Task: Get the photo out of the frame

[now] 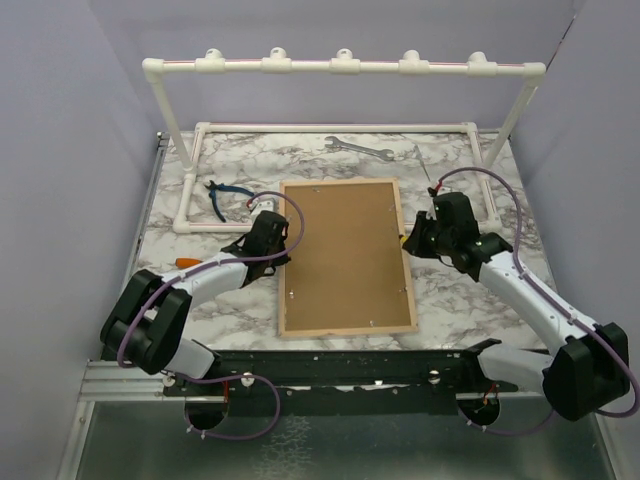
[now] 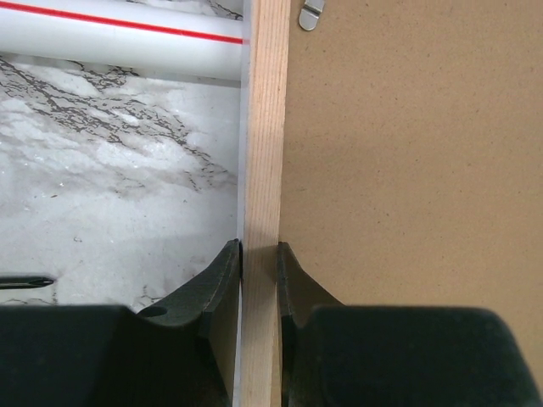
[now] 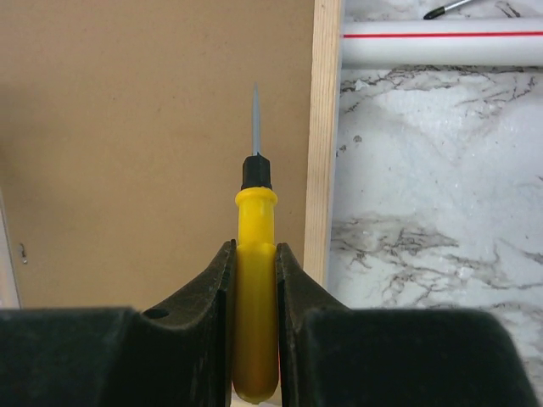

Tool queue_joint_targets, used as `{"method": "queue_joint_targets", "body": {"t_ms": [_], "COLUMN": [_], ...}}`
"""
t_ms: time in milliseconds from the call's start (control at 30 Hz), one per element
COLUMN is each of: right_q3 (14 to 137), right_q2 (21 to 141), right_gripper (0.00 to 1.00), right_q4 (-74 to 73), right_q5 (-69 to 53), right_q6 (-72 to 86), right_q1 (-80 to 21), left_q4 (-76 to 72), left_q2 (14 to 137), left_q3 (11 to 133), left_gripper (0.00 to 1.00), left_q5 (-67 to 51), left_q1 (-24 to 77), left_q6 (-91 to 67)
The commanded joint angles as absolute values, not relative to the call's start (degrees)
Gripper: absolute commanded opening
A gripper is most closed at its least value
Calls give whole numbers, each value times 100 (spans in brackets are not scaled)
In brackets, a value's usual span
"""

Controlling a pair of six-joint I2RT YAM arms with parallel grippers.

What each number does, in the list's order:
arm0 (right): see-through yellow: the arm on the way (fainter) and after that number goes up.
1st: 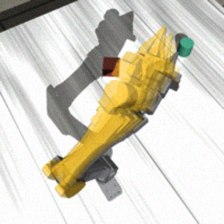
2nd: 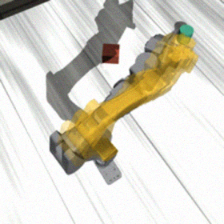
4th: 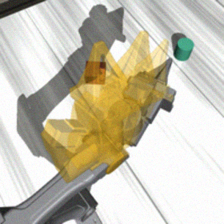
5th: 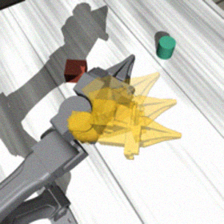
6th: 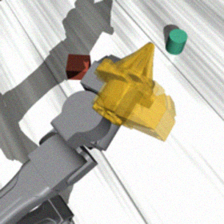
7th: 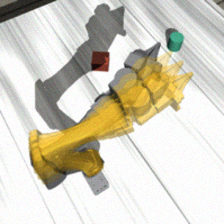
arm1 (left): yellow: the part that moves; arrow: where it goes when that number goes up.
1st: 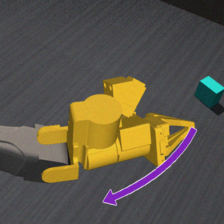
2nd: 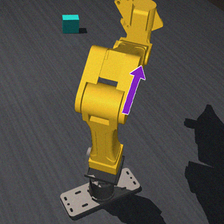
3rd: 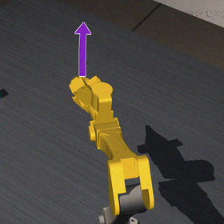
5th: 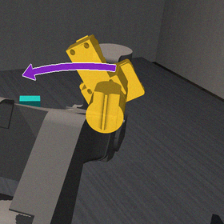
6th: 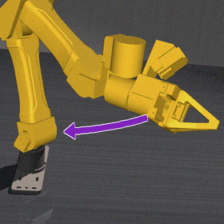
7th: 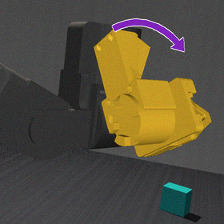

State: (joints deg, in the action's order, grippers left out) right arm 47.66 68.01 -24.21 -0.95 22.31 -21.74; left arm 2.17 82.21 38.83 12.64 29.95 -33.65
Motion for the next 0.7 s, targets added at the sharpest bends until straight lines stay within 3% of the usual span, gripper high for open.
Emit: {"method": "queue_joint_targets", "body": {"t_ms": [0, 467, 667], "right_q3": [4763, 5149, 5282], "right_q2": [6309, 6007, 5930], "right_gripper": [1, 1, 0], "right_q4": [-3214, -5327, -5774], "right_q5": [-348, -118, -367], "right_q6": [2463, 3672, 3463], "right_q1": [-2151, -2153, -2153], "left_q4": [396, 362, 343], "left_q2": [8470, 8530, 8485], "left_q3": [3944, 4104, 4096], "left_gripper": [0, 0, 0], "left_q5": [1507, 1700, 1711], "left_q1": [2972, 2936, 2936], "left_q6": [-3773, -3850, -3867]}}
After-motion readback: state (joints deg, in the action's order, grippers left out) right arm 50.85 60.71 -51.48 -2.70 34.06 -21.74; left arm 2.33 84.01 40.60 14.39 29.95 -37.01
